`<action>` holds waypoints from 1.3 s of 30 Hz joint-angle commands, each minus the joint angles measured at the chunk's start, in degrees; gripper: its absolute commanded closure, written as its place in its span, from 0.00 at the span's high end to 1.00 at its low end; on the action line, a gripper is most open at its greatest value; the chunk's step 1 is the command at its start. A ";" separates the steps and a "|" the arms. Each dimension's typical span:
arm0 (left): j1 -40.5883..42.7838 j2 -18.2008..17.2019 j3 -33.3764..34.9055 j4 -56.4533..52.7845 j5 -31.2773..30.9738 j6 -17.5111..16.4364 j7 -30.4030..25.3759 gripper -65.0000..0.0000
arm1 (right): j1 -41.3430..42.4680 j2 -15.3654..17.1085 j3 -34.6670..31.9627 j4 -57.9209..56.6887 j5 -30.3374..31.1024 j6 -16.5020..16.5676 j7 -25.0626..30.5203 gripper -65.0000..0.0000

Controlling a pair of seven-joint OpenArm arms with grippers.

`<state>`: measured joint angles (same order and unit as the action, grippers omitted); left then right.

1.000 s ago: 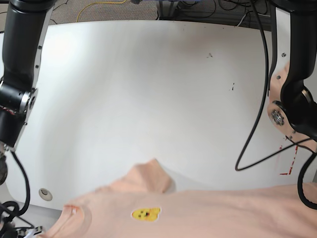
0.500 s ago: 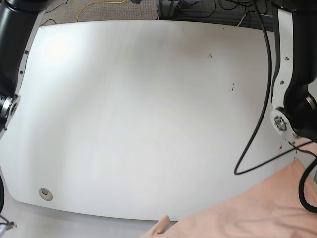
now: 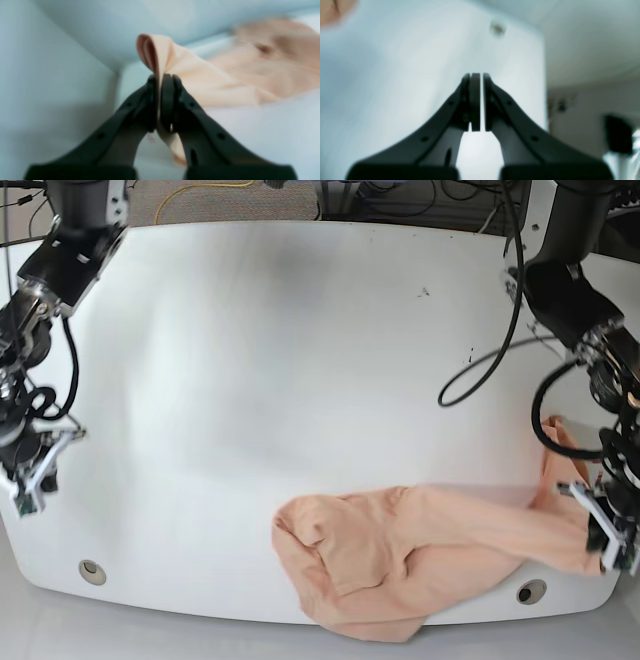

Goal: Layout the t-shirt on the table in an organized manner, then fold the t-shirt properly
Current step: 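Lift the hem with both grippers and swing it toward the collar, then release the right gripper and pull the left gripper's corner away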

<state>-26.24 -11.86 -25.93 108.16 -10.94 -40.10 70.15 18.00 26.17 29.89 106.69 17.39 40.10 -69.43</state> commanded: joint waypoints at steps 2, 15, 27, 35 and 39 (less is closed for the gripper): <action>6.06 -0.67 -0.31 1.42 -2.64 0.10 -3.12 0.00 | -7.05 -5.82 2.68 2.62 0.77 -0.10 1.96 0.02; 24.26 0.38 -0.84 5.38 -4.31 0.10 -5.75 0.00 | -12.94 -14.09 1.98 2.36 0.33 -0.10 6.44 0.03; 36.92 -0.41 -8.57 6.35 -4.31 0.10 -5.58 0.00 | -3.71 -13.38 -4.35 -5.99 0.24 -0.10 6.44 0.04; 47.21 -0.67 -13.76 6.26 -4.23 0.10 -5.58 0.00 | 4.37 -13.12 -10.33 -16.80 0.15 -0.10 7.93 0.32; 52.13 -0.76 -14.29 6.17 -4.05 0.10 -5.67 0.00 | 6.40 -13.47 -13.32 -19.88 0.15 -0.10 10.04 0.45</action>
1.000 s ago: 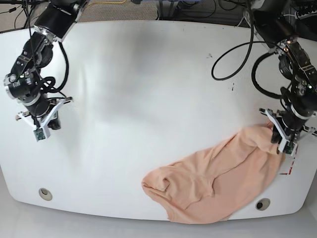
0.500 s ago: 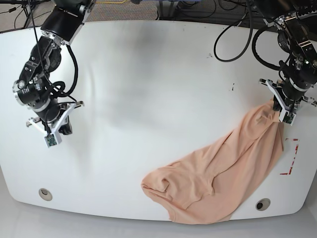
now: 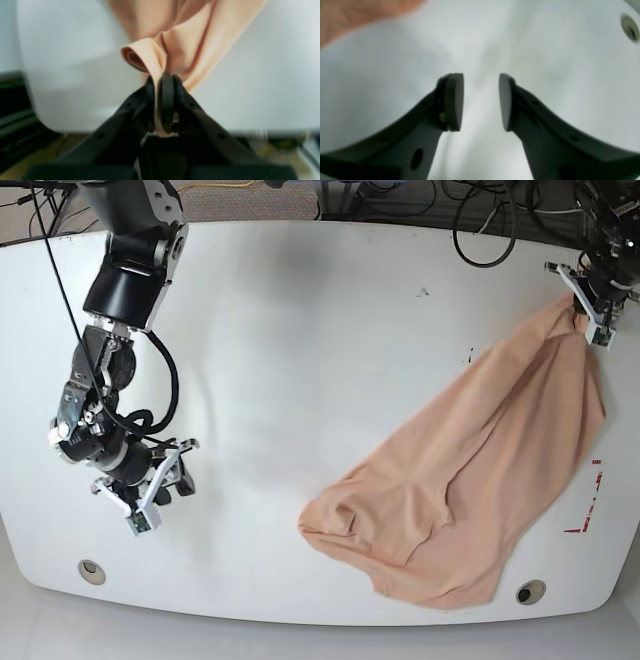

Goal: Layout the t-shirt on the table in an organized manner, then fold the t-shirt properly
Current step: 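Release the right gripper and pull the left gripper's corner away, then reach the right gripper to the bunched shirt edge and grasp it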

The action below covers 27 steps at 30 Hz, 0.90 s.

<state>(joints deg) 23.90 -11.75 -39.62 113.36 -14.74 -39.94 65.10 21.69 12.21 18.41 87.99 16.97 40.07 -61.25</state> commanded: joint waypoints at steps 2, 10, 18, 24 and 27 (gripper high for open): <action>4.01 -0.87 -0.96 0.97 -0.42 -0.06 -0.71 0.00 | 3.41 0.32 -3.95 -2.05 0.65 -0.07 2.48 0.50; 9.11 -2.27 -1.22 0.97 -0.07 -0.06 -0.71 0.00 | 4.55 -4.25 -10.37 -6.27 0.74 -0.07 5.56 0.72; 10.25 -5.00 -6.05 0.97 -0.51 -0.06 -0.79 0.00 | 7.36 -6.98 -17.76 -13.92 0.65 -0.07 11.36 0.81; 6.65 -5.09 -7.55 1.14 -0.51 -0.06 -0.53 0.00 | 10.35 -8.65 -20.48 -21.92 0.65 -0.07 16.64 0.81; 2.34 -4.74 -6.23 1.14 -0.42 -0.06 -0.53 0.00 | 12.20 -8.82 -20.74 -25.26 0.65 -0.07 18.05 0.81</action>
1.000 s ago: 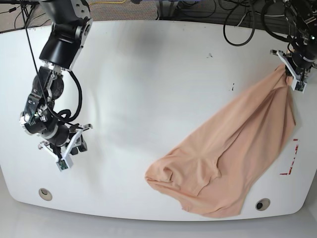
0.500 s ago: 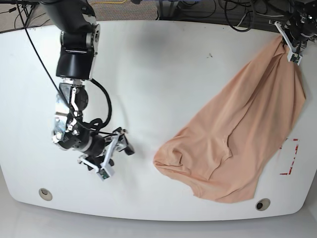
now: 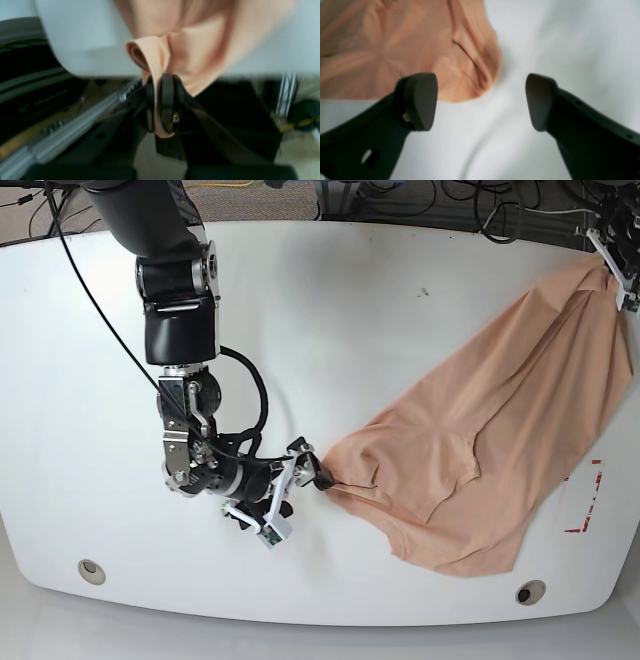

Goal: Layout the t-shirt on the table in an organized manner, then fold the t-shirt properly
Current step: 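Reach the right gripper to the bunched shirt edge and grasp it, then grasp the shirt with the left gripper and hold it stretched between grippers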

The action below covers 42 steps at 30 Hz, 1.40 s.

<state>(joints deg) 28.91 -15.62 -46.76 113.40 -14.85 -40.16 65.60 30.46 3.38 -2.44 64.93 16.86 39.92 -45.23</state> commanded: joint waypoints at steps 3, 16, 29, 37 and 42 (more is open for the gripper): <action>-7.68 -0.78 5.75 1.10 0.04 0.16 -0.68 0.00 | 4.14 0.27 0.28 -2.73 0.76 0.08 2.02 0.81; -32.03 -0.60 29.22 1.10 -0.14 0.16 11.10 0.00 | 2.47 4.58 0.28 -1.23 0.76 0.08 2.20 0.81; -32.99 0.89 30.37 1.10 -0.23 0.16 11.89 0.00 | 5.89 0.36 -0.16 -18.11 0.68 0.08 12.66 0.81; -28.33 -0.95 26.94 1.19 -0.49 0.16 11.89 0.00 | 9.15 -1.66 -0.16 -28.31 0.68 0.08 19.17 0.81; -26.05 -1.04 22.98 1.19 -0.49 0.16 11.80 0.00 | 9.41 -2.37 -0.16 -30.95 0.68 0.08 19.96 0.81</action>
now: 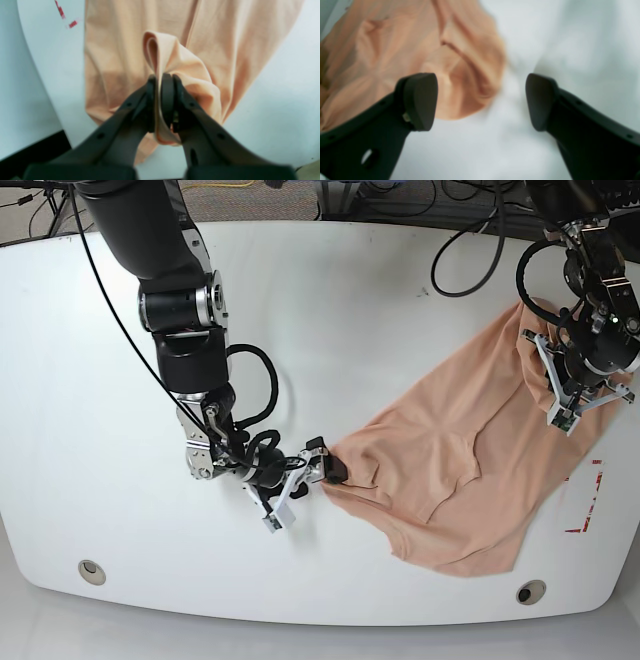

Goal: Layout the t-shirt on the table in an organized manner, then fold the t-shirt properly
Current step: 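Grasp the shirt with the left gripper and hold it stretched between grippers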

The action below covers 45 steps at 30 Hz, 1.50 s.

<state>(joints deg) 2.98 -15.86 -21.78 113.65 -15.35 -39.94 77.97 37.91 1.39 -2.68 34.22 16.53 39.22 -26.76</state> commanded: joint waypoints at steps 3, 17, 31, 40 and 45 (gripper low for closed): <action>0.49 -0.80 -3.67 0.95 0.01 -0.06 -0.57 0.00 | 1.96 -1.78 0.00 -0.33 1.00 0.78 1.49 0.81; 1.72 -0.80 -7.54 0.95 0.19 -0.06 -0.57 0.00 | -0.33 -6.35 0.44 -0.24 -7.79 0.78 4.04 0.74; 1.81 -0.80 -7.63 0.77 0.45 -0.06 -0.57 0.00 | -0.94 -5.48 0.52 0.02 -8.23 0.78 6.06 0.10; 1.81 -0.80 -7.63 0.68 0.45 -0.06 -0.66 0.00 | -0.86 -3.10 0.96 0.11 -8.14 0.78 6.24 0.36; 1.81 -0.80 -7.63 0.68 0.45 -0.06 -0.66 0.00 | -0.33 -3.01 5.45 0.02 -8.49 0.78 6.24 0.52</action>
<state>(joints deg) 5.41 -15.75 -29.10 113.58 -14.90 -39.94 78.00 35.03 -1.43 0.51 33.26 7.62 39.53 -21.85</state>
